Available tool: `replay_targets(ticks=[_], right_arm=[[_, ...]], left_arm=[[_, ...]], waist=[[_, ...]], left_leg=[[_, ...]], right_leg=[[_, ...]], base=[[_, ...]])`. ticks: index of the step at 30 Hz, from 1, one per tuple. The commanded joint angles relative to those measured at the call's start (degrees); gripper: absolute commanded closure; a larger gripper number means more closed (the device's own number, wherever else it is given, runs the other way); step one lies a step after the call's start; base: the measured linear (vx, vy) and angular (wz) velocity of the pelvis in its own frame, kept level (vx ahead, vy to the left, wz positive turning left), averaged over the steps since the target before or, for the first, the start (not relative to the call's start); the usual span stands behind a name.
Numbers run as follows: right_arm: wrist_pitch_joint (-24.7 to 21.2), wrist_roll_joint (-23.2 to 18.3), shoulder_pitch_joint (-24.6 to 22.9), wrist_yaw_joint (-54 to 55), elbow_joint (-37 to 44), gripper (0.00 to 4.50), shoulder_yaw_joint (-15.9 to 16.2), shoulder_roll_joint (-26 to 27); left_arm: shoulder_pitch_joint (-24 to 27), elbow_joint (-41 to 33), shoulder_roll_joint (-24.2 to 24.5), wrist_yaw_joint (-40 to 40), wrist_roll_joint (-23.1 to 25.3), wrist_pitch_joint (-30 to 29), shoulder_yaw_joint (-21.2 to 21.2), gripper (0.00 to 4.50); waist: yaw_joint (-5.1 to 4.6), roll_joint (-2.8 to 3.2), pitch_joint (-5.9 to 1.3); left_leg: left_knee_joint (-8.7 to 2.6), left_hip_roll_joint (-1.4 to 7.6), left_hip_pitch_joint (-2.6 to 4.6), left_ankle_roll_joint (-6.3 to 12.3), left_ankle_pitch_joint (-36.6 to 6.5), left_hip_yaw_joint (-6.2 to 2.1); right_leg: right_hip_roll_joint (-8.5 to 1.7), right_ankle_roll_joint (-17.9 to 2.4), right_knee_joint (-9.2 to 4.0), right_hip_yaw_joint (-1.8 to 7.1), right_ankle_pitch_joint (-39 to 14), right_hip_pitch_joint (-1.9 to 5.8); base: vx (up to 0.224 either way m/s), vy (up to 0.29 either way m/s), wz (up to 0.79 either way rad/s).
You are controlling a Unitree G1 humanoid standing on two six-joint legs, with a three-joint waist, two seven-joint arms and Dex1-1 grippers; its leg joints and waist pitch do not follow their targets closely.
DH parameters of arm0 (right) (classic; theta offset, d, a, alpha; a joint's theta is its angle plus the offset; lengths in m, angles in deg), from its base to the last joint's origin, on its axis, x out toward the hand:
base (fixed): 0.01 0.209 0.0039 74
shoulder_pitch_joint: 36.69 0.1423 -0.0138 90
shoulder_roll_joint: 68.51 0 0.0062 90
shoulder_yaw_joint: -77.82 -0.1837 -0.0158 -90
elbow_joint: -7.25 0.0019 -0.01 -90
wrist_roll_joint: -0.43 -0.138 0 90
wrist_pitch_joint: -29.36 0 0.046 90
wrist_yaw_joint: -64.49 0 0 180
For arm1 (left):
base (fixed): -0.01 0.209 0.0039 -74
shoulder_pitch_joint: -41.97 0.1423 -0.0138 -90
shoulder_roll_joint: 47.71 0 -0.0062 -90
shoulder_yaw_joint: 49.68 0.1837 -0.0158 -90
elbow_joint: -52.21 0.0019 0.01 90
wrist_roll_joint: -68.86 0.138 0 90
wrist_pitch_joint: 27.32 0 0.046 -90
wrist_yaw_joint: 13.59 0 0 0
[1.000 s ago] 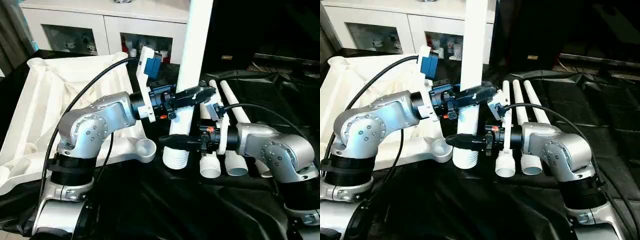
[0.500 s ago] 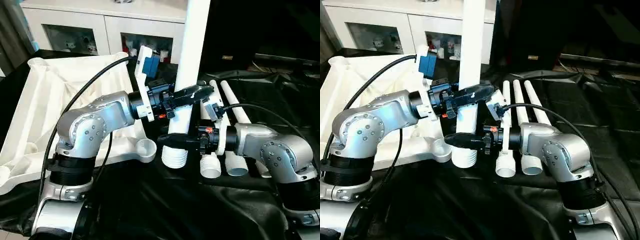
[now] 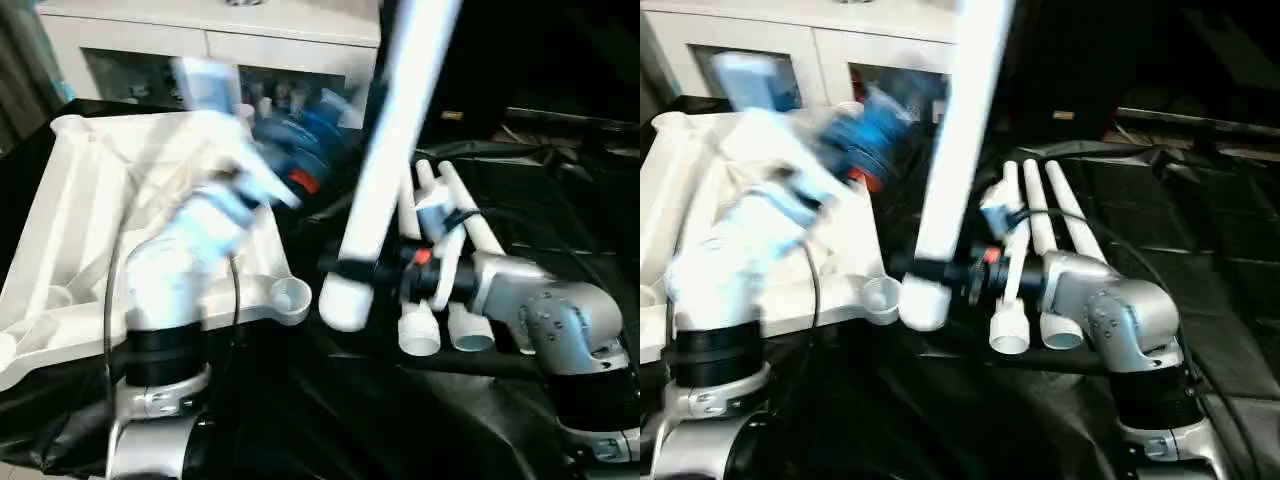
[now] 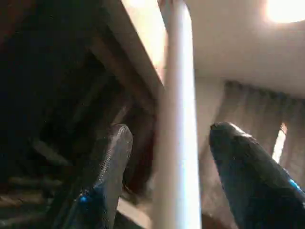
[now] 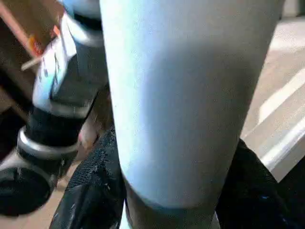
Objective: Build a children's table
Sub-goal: Pick table leg, then insert table leg to table base
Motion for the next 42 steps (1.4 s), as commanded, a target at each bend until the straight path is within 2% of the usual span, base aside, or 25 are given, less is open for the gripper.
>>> replay_targets(ticks=[1, 2, 3, 4, 7, 8, 9, 10, 11, 12, 14, 16, 17, 20, 21, 23, 24, 25, 26, 28, 33, 38, 39, 41, 42], right_arm=[[2.2, 0.0, -1.0, 2.5, 0.8, 2.56, -2.5, 0.4], [2.7, 0.3, -1.2, 3.0, 0.8, 2.56, -2.8, 0.5], [2.8, 0.4, -1.2, 3.1, 0.9, 2.56, -2.8, 0.5], [3.2, 1.0, -1.3, 4.5, 0.9, 2.57, -3.4, 1.0], [8.2, 6.6, -1.5, 8.0, 0.2, 2.57, -2.1, 1.8], [10.7, 9.1, -1.9, 9.5, 0.2, 2.57, -1.3, 2.1], [11.8, 10.1, -2.0, 11.2, 0.1, 2.57, -1.4, 3.0], [12.1, 10.4, -2.1, 11.7, 0.1, 2.57, -1.4, 3.2], [15.3, 13.0, -1.9, 15.6, -0.8, 2.57, -1.4, 5.4], [16.5, 13.8, -1.7, 16.3, -1.2, 2.57, -1.4, 5.8], [18.6, 14.6, -1.3, 16.8, -2.7, 2.57, -1.6, 6.1], [22.3, 16.1, -1.0, 16.2, -5.7, 2.57, -1.2, 6.5], [24.8, 18.9, -0.3, 16.5, -9.2, 2.57, 0.6, 5.9], [25.0, 19.7, 0.1, 17.2, -10.9, 2.57, 0.4, 6.0], [25.0, 19.7, 0.2, 17.3, -11.1, 2.57, 0.3, 6.0], [26.3, 20.0, 0.3, 17.4, -12.1, 2.57, -1.0, 6.6], [26.4, 20.0, 0.3, 17.2, -12.1, 2.57, -1.1, 6.6], [27.1, 20.0, 0.2, 16.9, -12.2, 2.57, -1.1, 6.6], [27.4, 20.0, 0.0, 16.7, -12.1, 2.57, -1.0, 6.5], [28.1, 19.9, -0.2, 16.3, -12.0, 2.57, -0.8, 6.4], [28.6, 19.7, -0.3, 15.7, -11.5, 2.57, -0.9, 6.1], [28.6, 19.3, -0.3, 14.5, -11.1, 2.57, -0.7, 5.7], [28.6, 19.1, -0.1, 14.0, -11.2, 2.57, -0.8, 5.5], [28.8, 19.0, 0.1, 13.6, -11.7, 2.57, -0.8, 5.4], [28.8, 19.0, 0.3, 13.4, -11.9, 2.57, -0.9, 5.4]], left_arm=[[2.7, -2.5, 4.3, -1.3, 4.5, -0.2, 1.1, 1.46], [3.4, -3.1, 5.7, -1.9, 6.4, -0.3, 2.1, 1.46], [3.6, -3.2, 6.0, -2.0, 6.8, -0.3, 2.3, 1.46], [5.1, -3.6, 10.1, -2.5, 10.6, -1.3, 4.3, 1.46], [9.6, -2.1, 20.6, -8.4, 22.0, 3.1, 12.2, 1.46], [11.5, -1.3, 24.1, -10.7, 25.9, 5.8, 15.2, 1.46], [12.9, -0.6, 26.6, -12.5, 28.5, 8.4, 16.9, 1.46], [13.3, -0.4, 27.3, -13.0, 29.2, 9.2, 17.4, 1.46], [15.6, 1.7, 31.7, -17.2, 32.0, 13.0, 19.0, 1.46], [16.5, 2.6, 33.3, -18.7, 32.3, 13.3, 19.2, 1.46], [16.9, 3.5, 34.4, -20.4, 32.5, 13.9, 19.4, 1.46], [17.1, 5.6, 35.7, -22.1, 33.1, 14.6, 19.4, 1.46], [16.9, 8.5, 36.8, -23.8, 34.4, 16.1, 20.5, 1.46], [16.9, 11.6, 38.5, -25.7, 36.8, 18.5, 23.0, 1.46], [16.8, 12.3, 38.9, -26.0, 37.2, 18.9, 23.5, 1.46], [15.3, 17.5, 39.5, -29.7, 39.2, 21.8, 25.4, 1.46], [15.0, 18.2, 39.6, -30.2, 39.5, 22.3, 25.9, 1.74], [14.4, 19.9, 39.6, -31.4, 40.6, 23.7, 26.7, 1.81], [14.2, 20.4, 39.6, -31.8, 41.1, 24.4, 27.0, 1.81], [13.3, 22.3, 39.2, -32.9, 41.6, 24.9, 27.5, 1.87], [10.9, 27.1, 39.7, -36.1, 43.5, 26.9, 29.1, 2.34], [9.8, 30.8, 40.5, -37.0, 45.4, 29.7, 29.6, 2.71], [9.3, 32.3, 40.7, -37.8, 45.9, 30.5, 29.5, 2.71], [9.0, 33.1, 40.9, -38.5, 46.2, 30.9, 29.5, 2.99], [8.9, 33.8, 41.2, -39.1, 46.3, 31.1, 29.5, 3.13]], waist=[[0.2, -0.31, -4.1], [0.17, 0.48, -3.81], [0.03, 0.3, -3.84], [0.05, 1.45, -3.58], [0.11, 1.72, -3.22], [-0.12, 1.79, -3.32], [0.12, 1.9, -3.36], [0.01, 2.09, -3.72], [0.17, 2.32, -4.04], [0.17, 2.54, -4.35], [0.21, 2.3, -4.09], [0.34, 2.43, -3.96], [0.35, 2.22, -3.77], [0.33, 2.51, -3.75], [0.41, 2.28, -3.83], [0.45, 2.82, -4.02], [0.43, 2.65, -4.11], [0.5, 3.37, -4.18], [0.43, 3.04, -4.3], [0.39, 3.63, -4.43], [0.35, 3.84, -4.52], [0.44, 4.0, -4.65], [0.37, 3.71, -4.59], [0.41, 3.85, -4.59], [0.33, 3.25, -4.65]], left_leg=[[-3.52, 2.85, 0.54, 0.97, -4.8, -0.98], [-3.76, 2.96, 0.69, 0.55, -5.4, -1.13], [-3.81, 2.92, 0.75, 0.46, -5.5, -1.11], [-3.83, 2.85, 0.83, -0.28, -6.2, -1.14], [-4.47, 3.0, 1.21, -1.35, -9.3, -1.52], [-4.62, 2.95, 1.14, -2.26, -9.9, -1.45], [-4.64, 3.14, 1.37, -2.51, -9.8, -1.58], [-4.55, 3.02, 1.25, -2.84, -8.9, -1.54], [-4.45, 2.89, 1.26, -3.03, -8.4, -1.51], [-4.5, 2.8, 1.11, -3.42, -8.0, -1.48], [-4.61, 2.89, 1.09, -3.9, -7.8, -1.46], [-4.57, 2.73, 1.12, -3.88, -9.4, -1.23], [-4.66, 2.85, 1.2, -3.93, -10.7, -1.15], [-4.86, 2.92, 1.25, -3.95, -11.7, -1.29], [-4.81, 2.93, 1.22, -3.53, -11.2, -1.29], [-4.68, 2.85, 1.18, -3.16, -10.4, -1.3], [-4.66, 2.87, 1.24, -3.29, -10.1, -1.25], [-4.59, 2.8, 1.2, -3.44, -9.9, -1.39], [-4.54, 2.85, 1.29, -3.48, -10.0, -1.28], [-4.45, 2.83, 1.1, -3.67, -9.8, -1.42], [-4.34, 2.84, 1.11, -3.4, -11.0, -1.33], [-4.31, 2.96, 1.15, -3.01, -11.4, -1.38], [-4.39, 3.01, 1.1, -2.92, -11.2, -1.35], [-4.37, 3.0, 1.13, -2.88, -11.3, -1.33], [-4.37, 3.09, 1.16, -2.67, -11.1, -1.23]], right_leg=[[-4.65, -10.9, -4.62, 2.75, -3.8, 2.82], [-4.49, -9.5, -4.87, 2.79, -4.8, 2.37], [-4.34, -9.1, -4.84, 2.8, -4.8, 2.43], [-4.32, -9.0, -4.98, 2.8, -4.5, 2.17], [-4.3, -6.9, -5.35, 2.77, -8.3, 1.62], [-4.35, -7.0, -5.02, 2.81, -8.6, 1.91], [-4.5, -6.9, -5.24, 2.77, -8.5, 1.63], [-4.45, -7.2, -4.94, 2.79, -6.7, 1.78], [-4.48, -7.7, -4.59, 2.76, -4.8, 1.88], [-4.53, -8.3, -4.24, 2.63, -3.4, 2.01], [-4.38, -9.6, -3.94, 2.55, 0.1, 1.9], [-4.65, -10.8, -4.03, 2.64, -0.7, 1.66], [-4.71, -11.1, -4.27, 2.72, -2.2, 1.63], [-4.89, -10.9, -4.24, 2.85, -4.2, 1.8], [-4.9, -10.9, -4.18, 2.89, -3.6, 1.84], [-4.92, -10.9, -4.14, 2.91, -2.3, 1.85], [-4.9, -10.9, -3.97, 2.87, -1.4, 1.88], [-4.96, -11.0, -3.87, 2.85, -0.9, 1.89], [-4.91, -11.2, -3.95, 2.84, 0.3, 1.93], [-4.92, -12.0, -3.57, 2.7, 2.2, 2.09], [-5.01, -13.5, -3.7, 2.72, 1.9, 2.25], [-5.16, -13.1, -3.84, 2.82, -0.9, 2.21], [-5.13, -13.3, -3.91, 2.81, -0.8, 2.21], [-5.13, -13.4, -3.86, 2.78, -1.3, 2.13], [-5.14, -13.5, -3.87, 2.82, -0.9, 2.15]], base=[[0.0, 0.0, 0.0], [0.0, 0.0, 0.0], [0.0, 0.0, 0.0], [0.0, 0.0, 0.0], [0.0, 0.0, 0.0], [0.0, 0.0, 0.0], [0.0, 0.0, 0.0], [0.0, 0.0, 0.0], [0.0, 0.0, 0.0], [0.0, 0.0, 0.0], [0.0, 0.0, 0.0], [0.0, 0.0, 0.0], [0.0, 0.0, 0.0], [0.0, 0.0, 0.0], [0.0, 0.0, 0.0], [0.0, 0.0, 0.0], [0.0, 0.0, 0.0], [0.0, 0.0, 0.0], [0.0, 0.0, 0.0], [0.0, 0.0, 0.0], [0.0, 0.0, 0.0], [0.0, 0.0, 0.0], [0.0, 0.0, 0.0], [0.0, 0.0, 0.0], [0.0, 0.0, 0.0]])
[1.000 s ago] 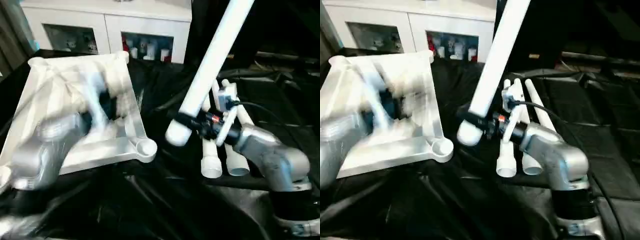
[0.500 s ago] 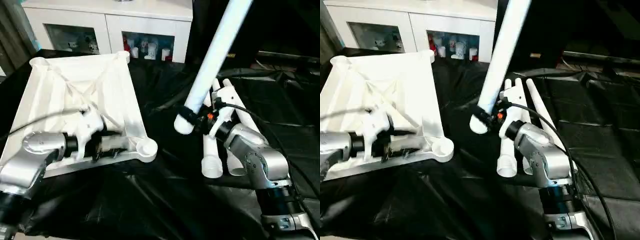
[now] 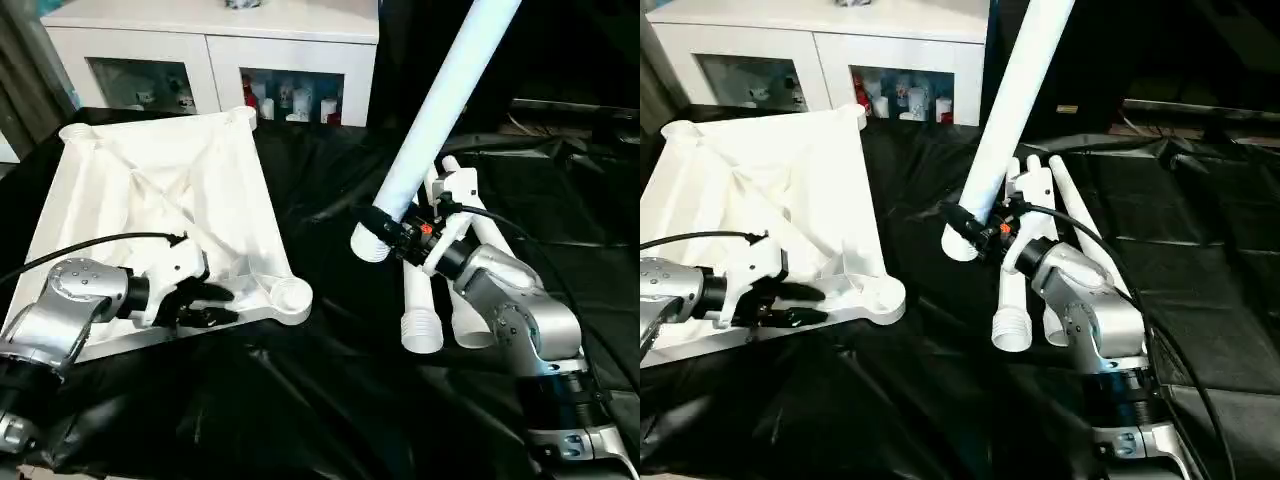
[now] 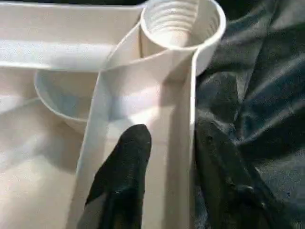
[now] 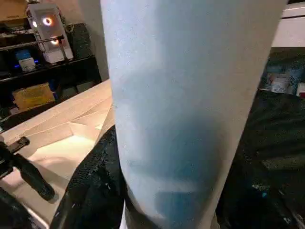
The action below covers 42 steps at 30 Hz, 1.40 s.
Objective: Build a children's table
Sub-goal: Insert table leg to table base
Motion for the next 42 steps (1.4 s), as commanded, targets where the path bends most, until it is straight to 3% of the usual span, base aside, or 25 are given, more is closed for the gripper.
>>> replay_targets(ticks=[1, 4, 9, 17, 21, 22, 23, 24, 26, 28, 29, 30, 32, 40, 42], right_arm=[[1.3, -0.1, 1.1, -0.7, -0.1, 2.57, -0.5, -0.5], [0.8, -0.4, 1.7, -1.1, -0.3, 2.57, -0.5, -0.3], [0.0, -0.5, 2.5, -2.3, -0.8, 2.57, 0.2, -0.4], [-2.5, -0.7, 3.1, -4.9, -2.1, 2.57, 1.5, -1.2], [-4.6, -0.5, 2.8, -6.8, -3.3, 2.57, 3.1, -1.5], [-4.5, -0.3, 2.8, -6.8, -3.5, 2.57, 3.2, -1.5], [-4.1, 0.2, 2.9, -6.8, -4.1, 2.57, 3.4, -1.4], [-3.8, 0.4, 3.1, -6.8, -4.7, 2.57, 3.3, -1.3], [-3.7, 0.4, 3.5, -6.7, -5.3, 2.57, 3.2, -1.0], [-3.9, 0.3, 3.9, -6.9, -5.9, 2.57, 3.2, -0.7], [-4.0, 0.3, 4.0, -6.9, -6.0, 2.57, 3.3, -0.6], [-4.2, 0.4, 4.3, -7.3, -6.3, 2.57, 3.7, -0.5], [-4.4, 1.2, 4.7, -8.0, -6.9, 2.57, 4.9, -0.3], [-5.0, 3.4, 5.1, -9.9, -8.7, 2.57, 8.5, -0.8], [-4.8, 4.1, 5.0, -10.1, -9.1, 2.57, 9.1, -1.3]], left_arm=[[-1.2, 1.3, 1.4, -1.1, 1.2, 0.7, 0.1, 3.13], [-1.2, 2.7, 1.2, -1.4, 1.6, 1.5, -0.1, 3.33], [-1.7, 5.1, 0.1, -0.5, 2.1, 4.1, -0.7, 3.59], [-2.2, 5.1, -1.5, -0.8, 1.2, 3.3, -1.6, 4.44], [-2.1, 2.0, -4.1, -1.7, -0.4, 1.9, -1.2, 4.5], [-2.0, 1.7, -4.4, -1.6, -0.4, 1.8, -1.0, 4.5], [-2.0, 0.8, -5.1, -1.6, -0.5, 1.5, -0.6, 4.5], [-1.8, -0.3, -5.9, -1.5, -0.3, 1.0, 0.1, 4.5], [-1.5, -1.0, -7.0, -0.8, 0.6, 0.9, 1.3, 4.5], [-1.3, -1.1, -8.7, 0.2, 2.1, 1.3, 2.9, 4.5], [-1.3, -1.0, -9.0, 0.4, 2.4, 1.3, 3.1, 4.5], [-1.2, -0.6, -10.0, 0.9, 3.5, 1.7, 4.0, 4.5], [-1.2, -0.3, -11.9, 1.6, 4.6, 2.3, 5.0, 4.5], [-2.4, 1.7, -15.8, 5.5, 7.3, 3.4, 6.4, 4.5], [-2.6, 2.4, -16.0, 6.0, 7.8, 3.5, 6.6, 4.5]], waist=[[0.18, 0.86, -4.72], [0.19, 1.07, -4.49], [0.16, 0.82, -4.38], [0.25, 0.89, -4.23], [0.08, 0.82, -4.2], [-0.04, 0.38, -4.07], [0.06, 0.56, -4.18], [0.02, 0.2, -4.19], [0.22, 0.14, -4.12], [0.43, 0.24, -4.02], [0.48, -0.24, -4.02], [0.56, -0.11, -3.96], [0.6, -0.71, -3.89], [1.31, -1.17, -3.77], [1.43, -1.01, -3.79]], left_leg=[[-4.23, 3.06, 1.37, -2.46, -10.7, -1.3], [-4.28, 3.08, 1.32, -2.14, -10.6, -1.26], [-4.33, 3.11, 1.35, -2.02, -11.4, -1.21], [-4.38, 3.19, 1.34, -1.8, -11.1, -1.24], [-4.32, 3.23, 1.21, -1.51, -10.6, -1.24], [-4.37, 3.25, 1.14, -1.35, -10.4, -1.17], [-4.24, 3.22, 1.15, -1.07, -9.7, -1.18], [-4.15, 3.21, 1.16, -0.54, -8.9, -1.05], [-4.05, 3.24, 1.08, 0.14, -8.0, -1.01], [-4.13, 3.31, 1.13, 0.2, -8.5, -1.02], [-4.14, 3.34, 1.11, 0.34, -8.3, -0.98], [-4.18, 3.34, 1.18, 0.37, -8.6, -0.95], [-4.28, 3.4, 1.29, 0.36, -9.2, -0.89], [-4.49, 3.54, 1.68, -0.34, -11.2, -0.75], [-4.53, 3.62, 1.83, -0.6, -12.1, -0.71]], right_leg=[[-5.18, -13.6, -3.74, 2.87, -0.9, 2.4], [-5.24, -13.5, -3.88, 2.9, -1.8, 2.18], [-5.35, -13.3, -4.15, 2.94, -4.1, 2.15], [-5.29, -13.4, -4.09, 2.91, -3.4, 2.08], [-5.36, -14.0, -4.0, 2.84, -2.7, 2.19], [-5.39, -14.1, -4.06, 2.88, -2.4, 2.2], [-5.44, -14.3, -3.95, 2.88, -1.9, 2.25], [-5.34, -14.3, -4.02, 2.91, -1.1, 2.16], [-5.4, -14.3, -3.95, 2.93, -1.0, 2.12], [-5.41, -13.9, -4.17, 2.9, -2.7, 2.04], [-5.39, -13.7, -4.12, 2.92, -3.2, 2.1], [-5.41, -13.5, -4.26, 2.93, -3.9, 1.98], [-5.56, -12.7, -4.55, 2.98, -7.0, 1.93], [-5.67, -10.5, -5.23, 3.17, -12.8, 1.42], [-5.75, -9.9, -5.32, 3.27, -14.2, 1.21]], base=[[0.0, 0.0, 0.0], [0.0, 0.0, 0.0], [0.0, 0.0, 0.0], [0.0, 0.0, 0.0], [0.0, 0.0, 0.0], [0.0, 0.0, 0.0], [0.0, 0.0, 0.0], [0.0, 0.0, 0.0], [0.0, 0.0, 0.0], [0.0, 0.0, 0.0], [0.0, 0.0, 0.0], [0.0, 0.0, 0.0], [0.0, 0.0, 0.0], [0.0, 0.0, 0.0], [0.0, 0.0, 0.0]])
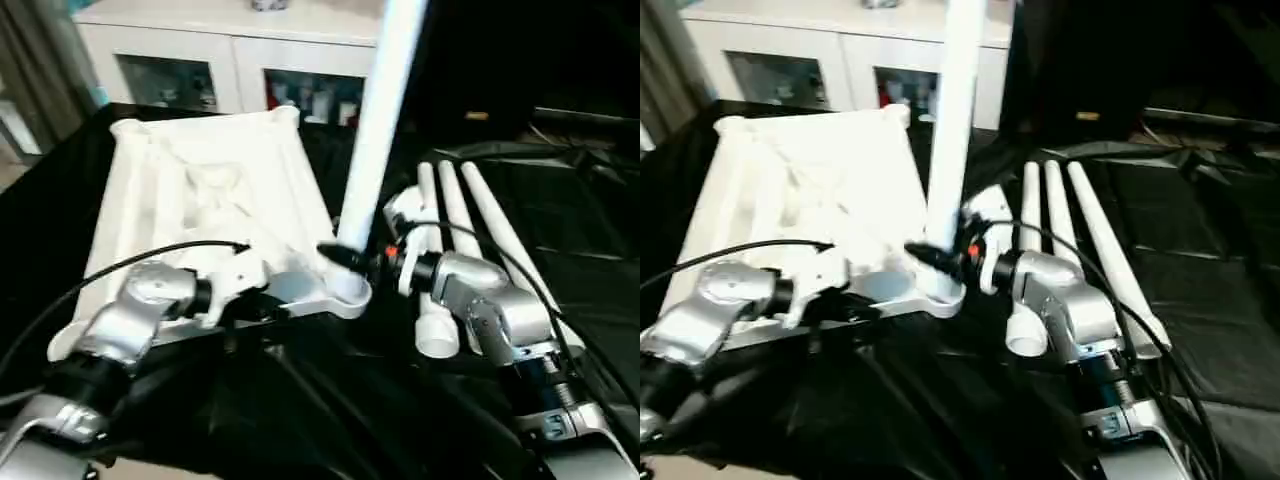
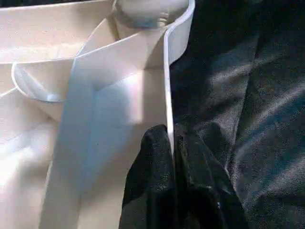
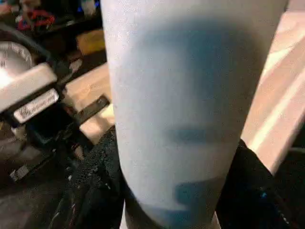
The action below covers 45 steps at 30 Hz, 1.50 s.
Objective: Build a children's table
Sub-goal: Insert table leg to table base
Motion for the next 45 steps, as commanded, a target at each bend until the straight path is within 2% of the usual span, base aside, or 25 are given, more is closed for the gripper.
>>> replay_targets(ticks=[1, 9, 10, 16, 17, 24, 27, 29, 32, 33, 37, 38, 41, 42, 44, 45], right_arm=[[0.0, 0.9, 0.8, -0.4, -0.3, 2.57, 0.3, -0.7], [1.8, 2.6, 0.5, -0.4, -2.2, 2.57, 0.5, -1.1], [2.1, 2.8, 0.5, -0.2, -2.5, 2.57, 0.3, -1.1], [3.6, 2.8, 0.5, 0.7, -4.1, 2.57, -1.3, -0.9], [3.8, 2.9, 0.5, 0.8, -4.7, 2.57, -1.4, -0.9], [4.9, 3.7, 0.4, 1.3, -6.8, 2.57, -1.9, -0.4], [5.3, 3.9, 0.9, 1.3, -8.0, 2.57, -1.9, -0.1], [5.5, 4.0, 1.2, 1.2, -8.7, 2.57, -1.8, 0.2], [5.6, 4.3, 1.5, 0.9, -9.1, 2.57, -1.5, 0.4], [5.4, 4.2, 1.6, 0.9, -9.1, 2.57, -1.4, 0.6], [5.5, 4.1, 1.5, 0.6, -9.4, 2.57, -1.3, 0.9], [5.5, 4.2, 1.4, 0.6, -9.4, 2.57, -1.2, 1.0], [5.6, 4.3, 1.2, 0.4, -9.3, 2.57, -0.9, 1.4], [5.6, 4.3, 1.2, 0.4, -9.3, 2.57, -0.9, 1.5], [5.6, 4.3, 1.2, 0.4, -9.2, 2.57, -0.9, 1.5], [5.6, 4.3, 1.3, 0.4, -9.3, 2.57, -1.0, 1.6]], left_arm=[[1.0, 1.8, -1.6, 1.0, 0.2, 0.5, 2.4, 4.5], [1.4, 1.6, -1.5, 0.0, 0.4, 0.8, 1.2, 4.5], [1.4, 1.7, -1.6, -0.3, 0.4, 1.0, 1.0, 4.5], [1.7, 1.3, -2.6, -1.1, -1.5, 1.3, 0.1, 4.5], [1.8, 1.2, -2.9, -1.3, -2.0, 1.3, -0.2, 4.5], [2.6, 0.5, -3.4, -2.6, -3.0, 1.2, -1.1, 4.5], [3.0, 0.3, -4.0, -2.7, -3.4, 1.3, -1.8, 4.5], [3.2, 0.3, -4.4, -2.8, -3.8, 1.5, -2.2, 4.5], [3.5, -0.1, -5.0, -2.8, -4.3, 1.1, -2.8, 4.5], [3.6, -0.1, -5.1, -2.6, -3.9, 1.2, -2.8, 4.5], [3.0, 0.9, -5.5, -0.7, -1.5, 2.3, -2.3, 4.5], [2.6, 1.6, -5.6, 0.0, -0.3, 2.9, -1.9, 4.05], [1.7, 3.1, -5.6, 1.0, 2.5, 2.2, -0.8, 3.94], [1.4, 3.6, -5.6, 1.6, 3.0, 2.2, -0.7, 3.89], [1.0, 4.2, -5.6, 2.4, 3.7, 2.4, -0.6, 3.88], [0.5, 5.1, -5.6, 3.1, 4.2, 2.7, -0.5, 3.88]], waist=[[-0.48, -0.74, -3.68], [-0.66, -0.79, -3.75], [-0.6, -0.6, -3.8], [-0.74, -0.62, -3.78], [-0.85, -0.62, -3.53], [-1.14, -0.68, -3.03], [-1.45, -0.74, -2.37], [-1.62, -0.78, -2.1], [-2.0, -0.73, -1.97], [-2.16, -0.94, -1.84], [-2.41, -1.04, -1.71], [-2.42, -1.06, -1.61], [-2.28, -0.85, -1.63], [-2.46, -0.79, -1.75], [-2.75, -1.16, -1.72], [-2.88, -1.07, -1.76]], left_leg=[[-4.56, 3.62, 1.74, -0.88, -12.2, -1.29], [-4.71, 3.49, 1.35, -0.98, -12.5, -1.36], [-4.66, 3.5, 1.4, -0.93, -12.4, -1.36], [-4.66, 3.48, 1.32, -0.63, -11.9, -1.29], [-4.72, 3.49, 1.32, -0.54, -12.3, -1.27], [-4.96, 3.5, 1.33, 0.06, -13.0, -1.25], [-5.24, 3.5, 1.42, 0.05, -15.2, -1.24], [-5.34, 3.5, 1.59, 0.06, -16.2, -1.21], [-5.58, 3.69, 1.68, -0.17, -17.0, -1.19], [-5.73, 3.7, 1.58, -0.12, -17.2, -1.22], [-5.86, 3.73, 1.73, 0.34, -17.4, -1.14], [-5.9, 3.76, 1.77, 0.39, -17.7, -1.12], [-6.05, 3.9, 2.01, -0.12, -18.3, -1.12], [-6.39, 4.06, 1.76, -0.55, -17.6, -1.27], [-6.66, 3.97, 1.14, -0.66, -16.2, -1.42], [-6.62, 3.89, 1.19, -0.71, -16.3, -1.38]], right_leg=[[-5.53, -9.8, -5.27, 3.11, -14.1, 1.07], [-5.61, -8.9, -5.39, 3.01, -15.2, 1.15], [-5.64, -8.9, -5.39, 3.04, -15.1, 1.09], [-5.51, -9.7, -5.32, 3.0, -13.2, 1.14], [-5.5, -9.7, -5.44, 3.04, -13.7, 1.01], [-5.43, -9.2, -5.74, 3.07, -15.8, 0.84], [-5.49, -8.6, -6.18, 3.19, -18.9, 0.52], [-5.63, -8.2, -6.5, 3.23, -21.5, 0.32], [-5.58, -8.5, -6.55, 3.21, -21.8, 0.15], [-5.56, -8.4, -6.48, 3.2, -21.6, 0.18], [-5.74, -8.2, -6.75, 3.27, -21.9, 0.07], [-5.87, -8.0, -6.95, 3.32, -22.8, 0.02], [-6.09, -7.6, -7.39, 3.43, -24.6, -0.07], [-6.04, -7.9, -7.18, 3.22, -22.8, 0.27], [-5.79, -8.2, -6.7, 2.93, -18.8, 0.69], [-5.79, -8.5, -6.63, 2.92, -17.6, 0.72]], base=[[0.0, 0.0, 0.0], [0.0, 0.0, 0.0], [0.0, 0.0, 0.0], [0.0, 0.0, 0.0], [0.0, 0.0, 0.0], [0.0, 0.0, 0.0], [0.0, 0.0, 0.0], [0.0, 0.0, 0.0], [0.0, 0.0, 0.0], [0.0, 0.0, 0.0], [0.0, 0.0, 0.0], [0.0, 0.0, 0.0], [0.0, 0.0, 0.0], [0.0, 0.0, 0.0], [0.0, 0.0, 0.0], [0.0, 0.0, 0.0]])
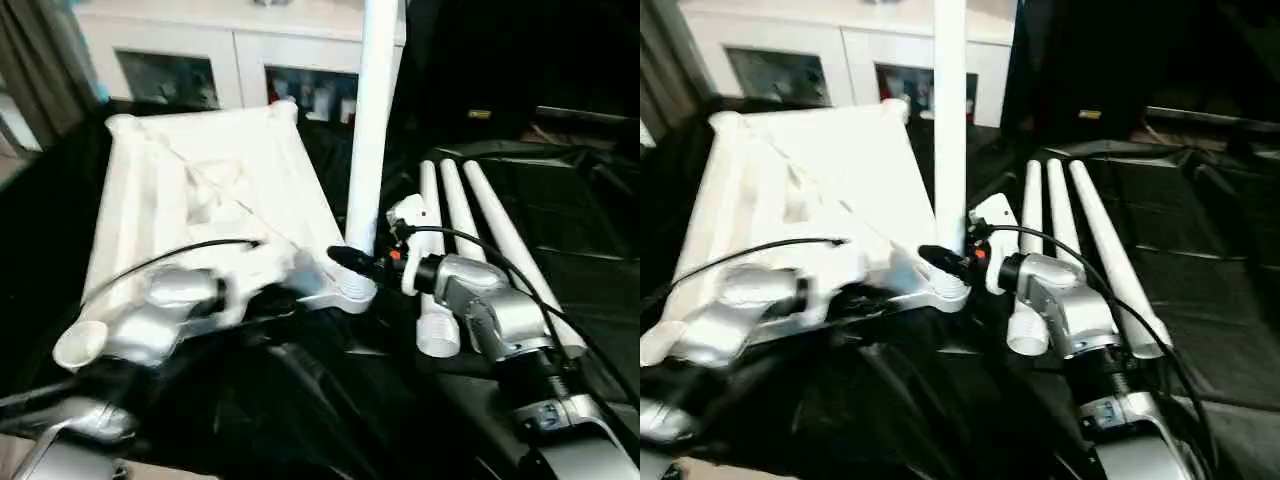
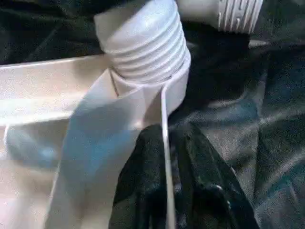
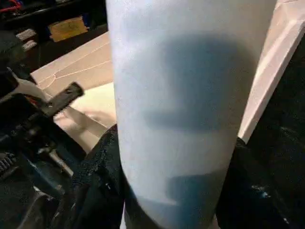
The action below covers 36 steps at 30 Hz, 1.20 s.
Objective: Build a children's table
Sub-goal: Insert table leg to table base
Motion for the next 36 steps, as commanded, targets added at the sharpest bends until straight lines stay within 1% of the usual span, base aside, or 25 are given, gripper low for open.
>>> replay_targets(ticks=[1, 2, 3, 5, 6, 8, 10, 11, 12, 14, 15, 16, 17, 18, 19, 20, 22, 24, 26, 28, 29, 31, 32, 34, 36], right_arm=[[-0.6, 0.8, -0.3, -0.2, -1.1, 2.57, 0.8, 0.1], [-0.5, 0.9, -0.3, -0.2, -1.1, 2.57, 0.8, 0.2], [-0.5, 0.9, -0.3, -0.2, -1.1, 2.57, 0.7, 0.2], [-0.5, 1.0, -0.4, -0.2, -1.1, 2.57, 0.6, 0.3], [-0.5, 1.0, -0.5, -0.2, -1.0, 2.57, 0.6, 0.3], [-0.5, 1.0, -0.5, -0.2, -1.0, 2.57, 0.5, 0.4], [-0.4, 1.1, -0.6, -0.1, -1.0, 2.57, 0.4, 0.3], [-0.3, 1.1, -0.6, -0.2, -1.0, 2.57, 0.4, 0.3], [-0.2, 1.2, -0.5, -0.2, -1.1, 2.57, 0.4, 0.3], [-0.1, 1.2, -0.5, -0.2, -1.2, 2.57, 0.4, 0.3], [0.0, 1.3, -0.5, -0.2, -1.3, 2.57, 0.4, 0.3], [0.1, 1.3, -0.5, -0.1, -1.4, 2.57, 0.3, 0.4], [0.1, 1.3, -0.5, -0.1, -1.4, 2.57, 0.3, 0.4], [0.1, 1.3, -0.5, -0.1, -1.4, 2.57, 0.3, 0.4], [0.2, 1.4, -0.4, -0.1, -1.6, 2.57, 0.2, 0.6], [0.2, 1.4, -0.4, 0.0, -1.6, 2.57, 0.2, 0.6], [0.4, 1.5, -0.4, 0.0, -1.7, 2.57, 0.3, 0.7], [0.5, 1.6, -0.3, 0.0, -1.9, 2.57, 0.2, 0.8], [0.7, 1.7, -0.3, 0.0, -2.1, 2.57, 0.2, 0.8], [0.8, 1.8, -0.2, 0.0, -2.2, 2.57, 0.2, 0.7], [0.8, 1.8, -0.2, 0.0, -2.3, 2.57, 0.3, 0.7], [0.9, 1.8, -0.2, 0.0, -2.3, 2.57, 0.3, 0.7], [0.9, 1.8, -0.2, 0.0, -2.3, 2.58, 0.3, 0.8], [0.9, 1.8, -0.2, 0.1, -2.3, 2.58, 0.4, 0.8], [1.0, 1.9, -0.1, 0.0, -2.4, 2.58, 0.4, 0.9]], left_arm=[[0.7, 3.6, -0.3, 1.0, 2.6, -0.7, 2.0, 3.88], [0.5, 3.8, -0.4, 0.7, 2.3, -0.8, 1.8, 3.88], [0.5, 3.8, -0.4, 0.5, 2.1, -0.9, 1.7, 3.88], [0.4, 3.9, -0.3, -0.2, 1.9, -1.0, 1.5, 3.88], [0.4, 4.0, -0.2, -0.5, 1.9, -0.9, 1.5, 4.06], [0.5, 3.9, 0.1, -0.8, 1.9, -0.8, 1.5, 4.24], [0.7, 3.0, 1.7, -1.9, 2.1, -1.6, 2.0, 4.24], [0.8, 2.8, 1.8, -2.0, 2.1, -1.6, 2.1, 4.24], [1.1, 1.7, 3.2, -2.9, 2.3, -2.3, 2.3, 4.24], [1.5, 0.9, 4.0, -3.4, 2.3, -2.9, 2.2, 4.24], [2.0, -0.5, 4.9, -4.0, 2.3, -3.9, 2.2, 4.24], [2.3, -1.3, 5.4, -4.1, 2.3, -4.2, 2.0, 4.24], [2.5, -1.6, 5.5, -4.2, 2.4, -4.3, 2.0, 4.24], [2.5, -1.6, 5.6, -4.2, 2.4, -4.3, 1.9, 4.24], [2.8, -1.8, 5.7, -4.4, 2.3, -4.3, 1.8, 4.24], [2.9, -1.9, 5.8, -4.4, 2.3, -4.3, 1.8, 4.24], [3.3, -2.1, 6.1, -4.3, 2.4, -4.4, 1.9, 4.24], [3.7, -2.8, 6.6, -3.6, 2.5, -4.6, 2.0, 4.24], [4.8, -4.9, 7.4, -3.6, 1.8, -5.9, 1.6, 4.24], [5.2, -6.0, 7.5, -3.4, 1.0, -6.6, 1.1, 4.24], [5.4, -6.5, 7.5, -3.3, 0.7, -7.0, 0.8, 4.02], [5.8, -7.3, 8.1, -3.0, 0.9, -7.3, 0.7, 3.81], [5.9, -7.3, 8.2, -2.7, 1.2, -7.0, 0.7, 3.78], [6.1, -7.3, 8.4, -2.0, 1.6, -6.7, 0.6, 3.69], [6.6, -8.1, 8.8, -2.0, 0.9, -7.4, 0.3, 3.61]], waist=[[-0.34, -0.01, -2.31], [-0.38, 0.09, -2.3], [-0.44, 0.05, -2.3], [-0.39, 0.12, -2.26], [-0.43, 0.11, -2.27], [-0.45, 0.17, -2.2], [-0.46, 0.32, -2.15], [-0.46, 0.32, -2.06], [-0.5, 0.25, -2.04], [-0.76, 0.25, -2.03], [-0.76, 0.52, -2.15], [-0.84, 0.44, -2.14], [-0.88, 0.45, -2.23], [-0.88, 0.45, -2.23], [-0.91, 0.51, -2.28], [-0.92, 0.52, -2.26], [-0.94, 0.57, -2.21], [-1.04, 0.57, -2.15], [-1.09, 0.7, -2.12], [-1.22, 0.64, -2.1], [-1.25, 0.63, -2.13], [-1.42, 0.65, -2.19], [-1.49, 0.66, -2.2], [-1.54, 0.73, -2.24], [-1.43, 0.78, -2.19]], left_leg=[[-5.07, 4.04, 1.31, -1.01, -16.7, -2.48], [-4.92, 4.05, 1.45, -0.85, -16.6, -2.38], [-4.84, 4.04, 1.47, -0.62, -16.2, -2.28], [-4.75, 4.04, 1.52, -0.15, -15.7, -2.15], [-4.78, 4.06, 1.44, -0.01, -15.4, -2.16], [-4.87, 4.08, 1.38, 0.01, -15.6, -2.19], [-4.96, 4.18, 1.54, -0.33, -16.7, -2.22], [-5.06, 4.18, 1.54, -0.64, -17.6, -2.28], [-5.14, 4.2, 1.56, -0.83, -18.0, -2.34], [-5.26, 4.21, 1.36, -0.93, -17.7, -2.41], [-5.28, 4.3, 1.49, -1.05, -17.6, -2.4], [-5.26, 4.24, 1.44, -0.95, -17.3, -2.34], [-5.29, 4.23, 1.26, -0.76, -16.1, -2.37], [-5.29, 4.23, 1.26, -0.76, -16.1, -2.37], [-5.16, 4.17, 1.3, -0.34, -14.4, -2.18], [-5.15, 4.14, 1.28, -0.17, -14.2, -2.14], [-5.19, 4.13, 1.3, -0.24, -14.8, -2.1], [-5.29, 4.17, 1.38, -0.62, -15.9, -2.15], [-5.41, 4.29, 1.38, -0.9, -16.4, -2.25], [-5.39, 4.19, 1.42, -0.89, -16.4, -2.14], [-5.37, 4.21, 1.42, -0.91, -16.2, -2.16], [-5.38, 4.16, 1.31, -0.57, -15.0, -2.15], [-5.38, 4.12, 1.28, -0.47, -14.8, -2.17], [-5.32, 4.11, 1.49, -0.23, -14.3, -2.01], [-5.35, 4.13, 1.44, -0.26, -14.4, -1.99]], right_leg=[[-5.0, -9.6, -5.71, 3.07, -16.7, 0.67], [-5.14, -10.2, -5.68, 3.2, -15.6, 0.6], [-5.11, -10.8, -5.66, 3.22, -14.9, 0.64], [-5.11, -11.3, -5.67, 3.26, -14.2, 0.62], [-5.09, -11.4, -5.65, 3.22, -14.0, 0.72], [-5.06, -11.4, -5.69, 3.19, -14.4, 0.71], [-5.13, -11.3, -5.8, 3.22, -15.8, 0.57], [-5.16, -11.1, -5.93, 3.23, -17.2, 0.51], [-5.23, -10.9, -6.01, 3.26, -18.2, 0.49], [-5.17, -10.8, -5.93, 3.25, -17.9, 0.56], [-5.19, -11.0, -5.88, 3.27, -17.1, 0.5], [-5.12, -11.1, -5.84, 3.27, -16.5, 0.51], [-5.06, -11.4, -5.66, 3.17, -14.7, 0.78], [-5.06, -11.4, -5.66, 3.17, -14.7, 0.78], [-4.88, -12.2, -5.42, 3.16, -11.3, 0.8], [-4.83, -12.5, -5.38, 3.12, -10.4, 0.84], [-4.84, -12.7, -5.43, 3.13, -10.7, 0.85], [-4.88, -12.5, -5.57, 3.18, -12.3, 0.8], [-4.94, -12.5, -5.58, 3.2, -12.9, 0.78], [-4.8, -12.5, -5.64, 3.21, -12.8, 0.7], [-4.85, -12.5, -5.6, 3.23, -12.6, 0.75], [-4.71, -12.7, -5.47, 3.18, -10.9, 0.86], [-4.65, -12.6, -5.43, 3.15, -10.5, 0.88], [-4.54, -13.0, -5.4, 3.15, -9.1, 0.84], [-4.64, -13.2, -5.43, 3.15, -9.4, 0.87]], base=[[0.0, 0.0, 0.0], [0.0, 0.0, 0.0], [0.0, 0.0, 0.0], [0.0, 0.0, 0.0], [0.0, 0.0, 0.0], [0.0, 0.0, 0.0], [0.0, 0.0, 0.0], [0.0, 0.0, 0.0], [0.0, 0.0, 0.0], [0.0, 0.0, 0.0], [0.0, 0.0, 0.0], [0.0, 0.0, 0.0], [0.0, 0.0, 0.0], [0.0, 0.0, 0.0], [0.0, 0.0, 0.0], [0.0, 0.0, 0.0], [0.0, 0.0, 0.0], [0.0, 0.0, 0.0], [0.0, 0.0, 0.0], [0.0, 0.0, 0.0], [0.0, 0.0, 0.0], [0.0, 0.0, 0.0], [0.0, 0.0, 0.0], [0.0, 0.0, 0.0], [0.0, 0.0, 0.0]])
